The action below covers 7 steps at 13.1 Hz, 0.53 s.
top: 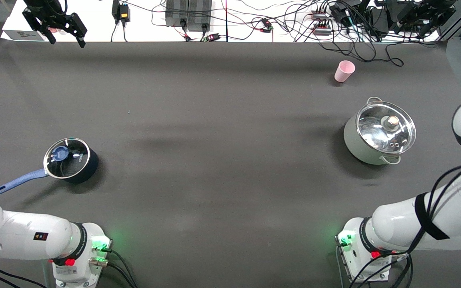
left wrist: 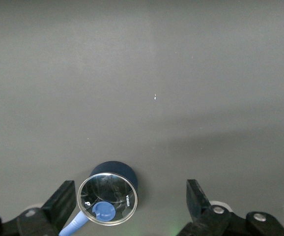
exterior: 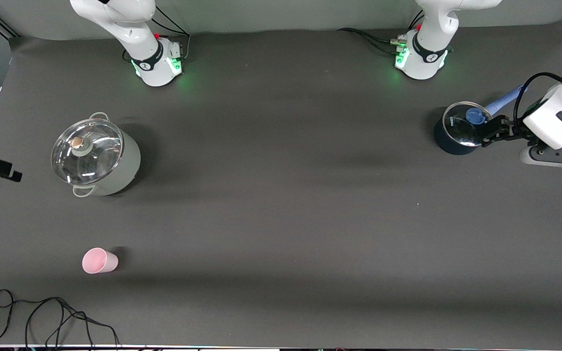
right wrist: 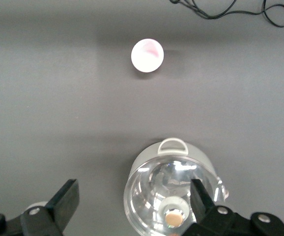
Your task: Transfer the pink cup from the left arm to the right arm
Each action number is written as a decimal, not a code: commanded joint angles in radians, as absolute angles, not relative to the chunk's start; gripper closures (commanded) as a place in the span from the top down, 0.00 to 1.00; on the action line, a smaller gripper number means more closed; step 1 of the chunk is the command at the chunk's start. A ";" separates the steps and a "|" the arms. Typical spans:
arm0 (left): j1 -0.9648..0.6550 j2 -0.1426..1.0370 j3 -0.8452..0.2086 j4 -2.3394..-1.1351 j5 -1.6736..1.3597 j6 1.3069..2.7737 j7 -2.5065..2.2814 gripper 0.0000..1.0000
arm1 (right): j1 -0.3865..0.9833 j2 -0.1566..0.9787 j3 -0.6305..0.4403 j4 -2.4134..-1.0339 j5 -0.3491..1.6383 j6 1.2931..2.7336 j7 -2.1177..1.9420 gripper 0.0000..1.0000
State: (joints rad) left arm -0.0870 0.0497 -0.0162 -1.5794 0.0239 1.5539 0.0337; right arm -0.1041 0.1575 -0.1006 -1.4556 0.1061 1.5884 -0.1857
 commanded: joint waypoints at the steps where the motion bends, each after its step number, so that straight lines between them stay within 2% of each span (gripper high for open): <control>1: -0.104 0.020 0.003 -1.620 0.015 1.568 0.048 1.00 | -0.092 -0.038 -0.104 -1.696 0.103 1.684 -0.144 1.00; 3: -0.106 0.021 0.002 -1.620 0.015 1.566 0.048 1.00 | -0.066 -0.058 -0.100 -1.732 0.094 1.726 -0.059 1.00; 7: -0.106 0.021 0.002 -1.620 0.015 1.562 0.051 1.00 | -0.041 -0.043 -0.095 -1.680 0.091 1.726 0.003 1.00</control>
State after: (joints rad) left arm -0.0881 0.0497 -0.0158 -1.5901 0.0215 1.5539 0.0370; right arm -0.0466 -0.0349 -0.0952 -1.6896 0.1056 1.7111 -0.0331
